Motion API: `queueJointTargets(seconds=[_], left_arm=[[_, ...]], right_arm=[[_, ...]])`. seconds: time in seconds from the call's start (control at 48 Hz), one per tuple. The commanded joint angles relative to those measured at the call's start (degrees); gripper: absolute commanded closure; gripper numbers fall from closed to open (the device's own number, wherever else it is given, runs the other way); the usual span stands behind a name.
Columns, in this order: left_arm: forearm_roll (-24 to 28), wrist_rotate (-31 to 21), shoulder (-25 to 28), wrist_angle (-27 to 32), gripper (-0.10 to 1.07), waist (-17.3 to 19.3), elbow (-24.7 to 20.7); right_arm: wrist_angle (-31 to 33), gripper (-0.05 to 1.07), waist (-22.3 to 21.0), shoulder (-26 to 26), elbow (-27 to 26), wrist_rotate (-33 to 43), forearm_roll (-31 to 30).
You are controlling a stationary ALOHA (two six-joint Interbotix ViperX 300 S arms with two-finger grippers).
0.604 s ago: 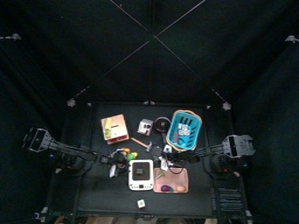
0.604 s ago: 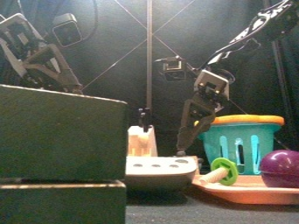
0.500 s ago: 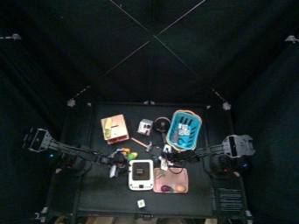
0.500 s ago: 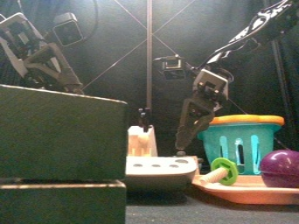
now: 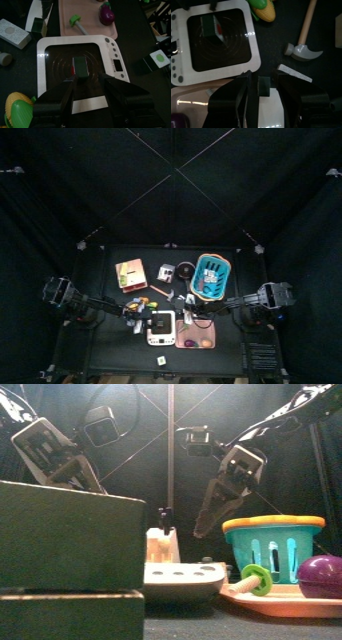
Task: Grab green sushi piece from stove
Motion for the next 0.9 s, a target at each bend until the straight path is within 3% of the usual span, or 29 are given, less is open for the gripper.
queueJointTargets(seconds=[0.0,0.292,0.604,0.875], left_arm=[[0.18,0.00,1.76,0.62,0.19,0.26,-2.64],[0.18,-0.09,5.10,5.63,0.19,0.97,-5.62],[0.18,-0.09,6.94,6.15,0.22,1.49,-7.65],[0.18,-0.09,7.03,6.15,0.47,1.76,-7.91]], right_arm=[[-0.26,0.26,0.79,-2.37,-0.53,0.00,-0.18],[-0.35,0.26,0.97,-2.37,-0.18,0.00,-0.26],[-0.26,0.26,0.97,-2.37,0.09,0.00,-0.26],[-0.26,0.26,0.97,-2.11,0.35,0.00,-0.26]])
